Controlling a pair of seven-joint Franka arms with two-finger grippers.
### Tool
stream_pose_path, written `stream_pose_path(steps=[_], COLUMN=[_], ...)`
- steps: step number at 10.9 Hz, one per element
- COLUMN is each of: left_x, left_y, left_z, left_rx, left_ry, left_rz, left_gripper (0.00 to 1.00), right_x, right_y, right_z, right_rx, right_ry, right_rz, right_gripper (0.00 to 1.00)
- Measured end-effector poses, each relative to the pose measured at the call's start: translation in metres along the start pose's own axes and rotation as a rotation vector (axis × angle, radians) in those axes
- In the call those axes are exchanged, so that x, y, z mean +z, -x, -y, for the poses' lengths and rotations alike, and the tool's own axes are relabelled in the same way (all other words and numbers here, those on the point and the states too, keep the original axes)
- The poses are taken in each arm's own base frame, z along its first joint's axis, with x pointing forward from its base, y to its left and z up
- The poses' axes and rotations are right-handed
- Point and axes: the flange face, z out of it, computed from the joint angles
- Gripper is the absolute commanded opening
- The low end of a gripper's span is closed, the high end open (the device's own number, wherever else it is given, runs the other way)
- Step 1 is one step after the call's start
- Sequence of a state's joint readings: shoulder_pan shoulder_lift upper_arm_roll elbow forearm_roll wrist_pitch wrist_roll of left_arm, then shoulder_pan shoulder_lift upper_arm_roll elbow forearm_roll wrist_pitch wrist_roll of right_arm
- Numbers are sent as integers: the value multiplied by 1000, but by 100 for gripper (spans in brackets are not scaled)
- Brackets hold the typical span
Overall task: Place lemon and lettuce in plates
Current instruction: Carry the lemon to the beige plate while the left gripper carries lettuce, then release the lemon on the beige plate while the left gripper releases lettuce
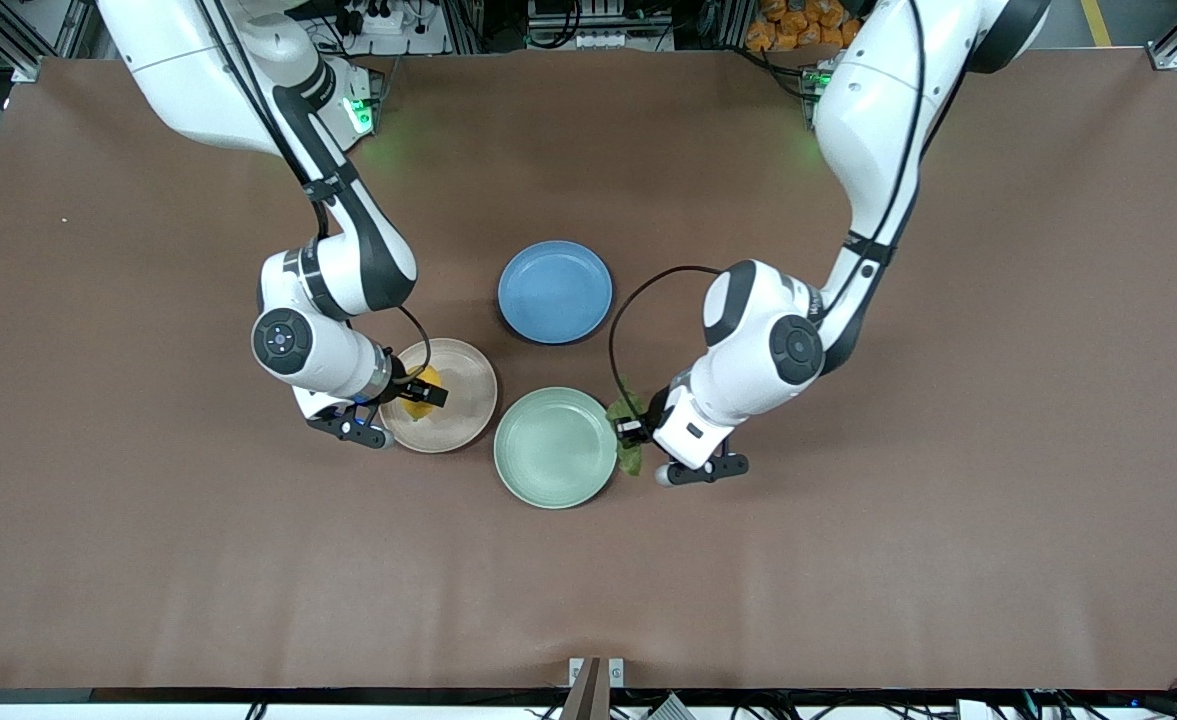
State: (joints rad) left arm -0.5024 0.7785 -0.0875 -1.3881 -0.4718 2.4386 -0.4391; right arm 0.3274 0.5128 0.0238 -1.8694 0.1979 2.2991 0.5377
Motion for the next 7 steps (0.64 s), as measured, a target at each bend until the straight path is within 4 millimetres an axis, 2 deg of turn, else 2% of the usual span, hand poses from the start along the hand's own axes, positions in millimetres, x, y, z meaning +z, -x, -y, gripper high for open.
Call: stream_pose_path(steps=[5, 7], left_x=[50, 72], left_y=[33, 42], left_z=[-17, -15], left_rx=[-2, 1], left_ry=[29, 32], left_rz=[-32, -56], left_gripper=[0, 0], right_x=[-1, -3], right_y=[-7, -11], right_z=[-12, -19], right_rx=[-41, -46], right_ry=[72, 82], right_rz=[-18, -19], right_gripper=[100, 100])
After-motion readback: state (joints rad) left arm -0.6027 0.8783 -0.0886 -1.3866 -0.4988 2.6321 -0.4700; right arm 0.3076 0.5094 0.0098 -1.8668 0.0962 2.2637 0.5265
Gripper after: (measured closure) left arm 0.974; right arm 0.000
